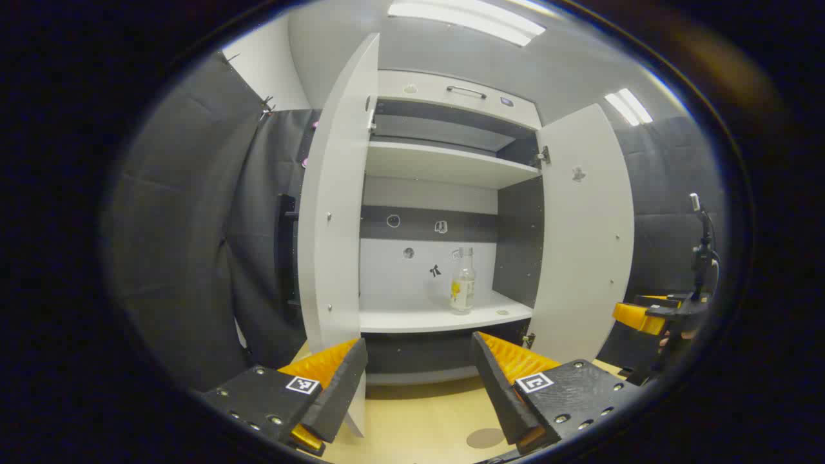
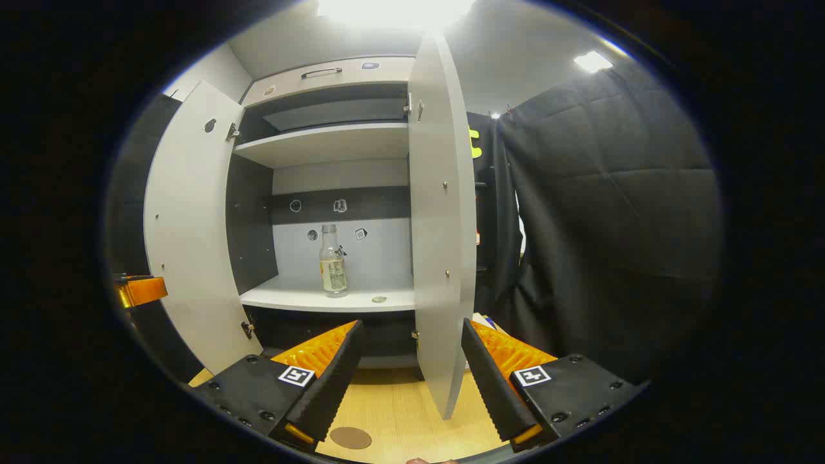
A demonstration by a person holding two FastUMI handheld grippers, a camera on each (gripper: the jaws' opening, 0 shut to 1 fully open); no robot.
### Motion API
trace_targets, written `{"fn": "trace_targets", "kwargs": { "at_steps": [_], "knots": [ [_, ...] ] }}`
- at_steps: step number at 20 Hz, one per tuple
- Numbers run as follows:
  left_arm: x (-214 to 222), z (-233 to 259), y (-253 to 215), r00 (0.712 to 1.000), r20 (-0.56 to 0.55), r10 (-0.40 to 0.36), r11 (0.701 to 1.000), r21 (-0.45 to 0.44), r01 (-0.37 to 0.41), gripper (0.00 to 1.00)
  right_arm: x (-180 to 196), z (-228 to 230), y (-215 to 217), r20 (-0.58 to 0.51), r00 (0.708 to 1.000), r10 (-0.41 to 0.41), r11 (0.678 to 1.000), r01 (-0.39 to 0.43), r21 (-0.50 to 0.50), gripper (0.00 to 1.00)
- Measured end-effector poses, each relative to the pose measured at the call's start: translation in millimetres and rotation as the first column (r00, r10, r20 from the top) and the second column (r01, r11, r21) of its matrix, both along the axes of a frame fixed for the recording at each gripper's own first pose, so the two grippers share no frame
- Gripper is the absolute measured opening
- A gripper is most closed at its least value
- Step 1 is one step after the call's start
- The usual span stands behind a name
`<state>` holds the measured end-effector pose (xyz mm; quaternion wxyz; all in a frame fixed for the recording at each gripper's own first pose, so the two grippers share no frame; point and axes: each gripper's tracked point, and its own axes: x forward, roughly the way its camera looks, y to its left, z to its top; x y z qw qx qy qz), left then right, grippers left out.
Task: Grasp the bottle in the cabinet with the left hand and place it on the coaster, then close the right door with the right hand and the left door with the left hand.
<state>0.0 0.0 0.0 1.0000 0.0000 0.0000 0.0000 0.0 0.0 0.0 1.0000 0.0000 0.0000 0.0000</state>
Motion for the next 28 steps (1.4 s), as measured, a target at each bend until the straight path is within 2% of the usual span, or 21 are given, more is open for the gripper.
{"fn": "trace_targets", "kwargs": {
  "at_steps": [1,11,17,22,28],
  "knots": [
    [0,1,0,1.0,0.001,0.0,1.0,-0.001,0.0,0.94,-1,0,1,0.002,1.0,0.003,1.0,-0.003,0.0,0.94],
    [9,4,-9,1.0,0.012,0.015,0.997,0.071,-0.015,0.94,0,-2,-6,-0.022,1.0,-0.006,1.0,0.006,-0.013,0.96],
    [15,-8,-22,1.0,-0.008,-0.026,1.0,0.0,0.026,0.94,1,5,-7,0.02,1.0,-0.021,1.0,0.021,-0.005,0.94],
    [23,-11,-27,0.999,-0.025,-0.026,0.999,0.04,0.027,0.94,-3,1,-18,0.017,0.999,-0.052,0.999,0.052,-0.016,0.96],
    [40,-14,-41,0.997,-0.033,-0.076,0.997,-0.008,0.076,0.94,-8,3,-30,0.017,0.995,-0.098,0.995,0.098,0.002,0.96]
  ]
}}
